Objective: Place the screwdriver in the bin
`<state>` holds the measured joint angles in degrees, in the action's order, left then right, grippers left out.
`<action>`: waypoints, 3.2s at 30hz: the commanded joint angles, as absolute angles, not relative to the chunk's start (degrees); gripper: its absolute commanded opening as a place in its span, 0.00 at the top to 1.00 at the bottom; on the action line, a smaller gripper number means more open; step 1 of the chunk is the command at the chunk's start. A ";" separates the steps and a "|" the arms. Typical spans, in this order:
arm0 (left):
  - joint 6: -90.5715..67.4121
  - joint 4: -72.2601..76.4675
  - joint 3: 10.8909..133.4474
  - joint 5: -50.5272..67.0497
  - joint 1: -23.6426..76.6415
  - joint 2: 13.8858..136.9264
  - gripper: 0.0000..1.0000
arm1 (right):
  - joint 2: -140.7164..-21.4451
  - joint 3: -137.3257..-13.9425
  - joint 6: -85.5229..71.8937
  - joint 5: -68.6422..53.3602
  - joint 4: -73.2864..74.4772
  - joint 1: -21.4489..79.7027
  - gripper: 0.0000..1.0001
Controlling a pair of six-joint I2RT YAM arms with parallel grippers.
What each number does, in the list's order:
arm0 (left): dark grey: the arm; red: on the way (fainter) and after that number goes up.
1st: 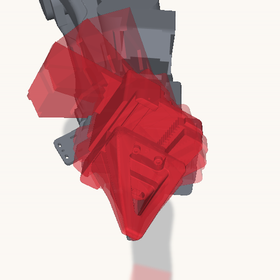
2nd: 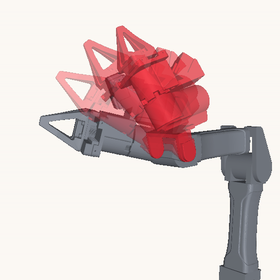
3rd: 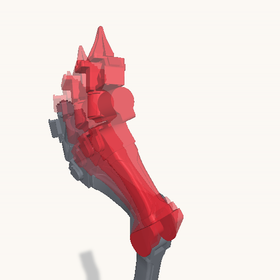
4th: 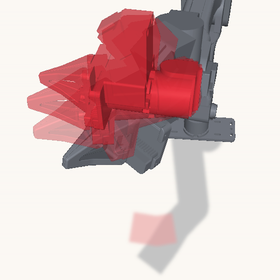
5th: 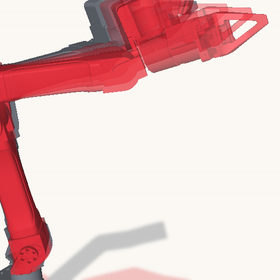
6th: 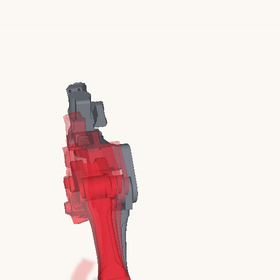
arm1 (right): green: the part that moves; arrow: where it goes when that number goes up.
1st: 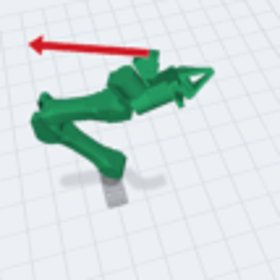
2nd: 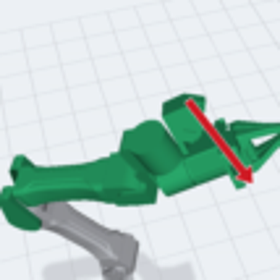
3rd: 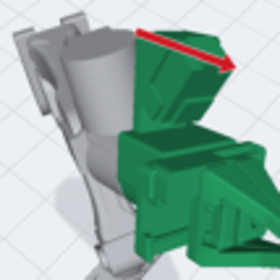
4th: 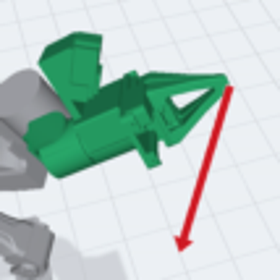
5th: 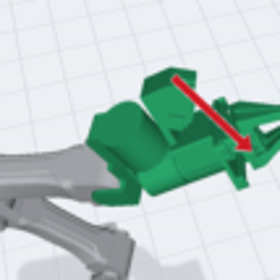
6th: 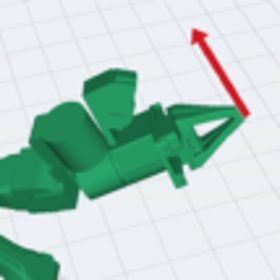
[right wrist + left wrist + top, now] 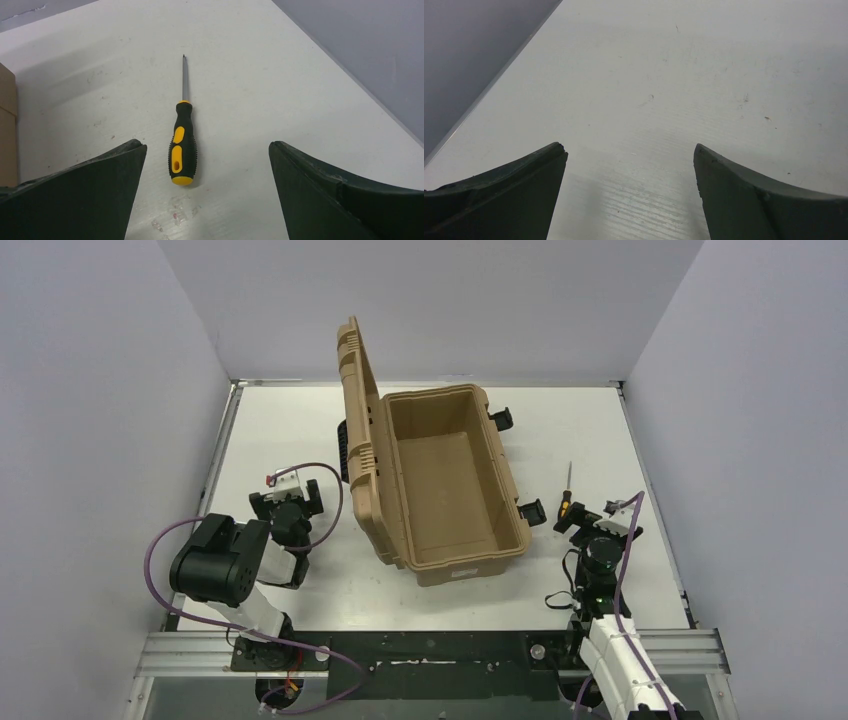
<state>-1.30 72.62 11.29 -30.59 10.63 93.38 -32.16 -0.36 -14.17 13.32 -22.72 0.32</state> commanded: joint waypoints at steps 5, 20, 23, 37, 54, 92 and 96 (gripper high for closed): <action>-1.76 74.80 12.30 -30.63 10.34 92.99 0.03 | -32.93 -4.45 -16.21 16.03 -22.08 0.13 0.00; -1.98 74.67 12.39 -30.54 10.28 92.99 0.03 | -69.75 -45.51 -18.07 11.85 18.74 -1.97 0.00; -2.07 74.62 12.39 -30.56 10.32 92.99 0.03 | -76.55 -46.79 -17.57 6.61 18.94 -2.51 0.01; -2.14 74.48 12.47 -30.41 10.25 92.95 0.03 | -98.19 -51.97 -15.74 2.31 17.33 -2.74 0.82; -2.16 74.36 12.49 -30.25 10.23 92.94 0.03 | -66.03 -76.12 -23.08 16.04 32.13 26.73 1.00; -2.20 74.36 12.48 -30.22 10.22 92.92 0.03 | -90.67 -80.34 -23.65 14.09 27.17 44.13 0.00; -2.21 74.36 12.48 -30.24 10.28 92.90 0.03 | -84.45 -84.49 -18.27 16.62 29.88 43.15 0.00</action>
<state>-1.34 72.60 11.29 -30.57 10.63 93.38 -92.60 -79.09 -24.62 11.62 28.32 43.92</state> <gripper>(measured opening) 0.971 0.999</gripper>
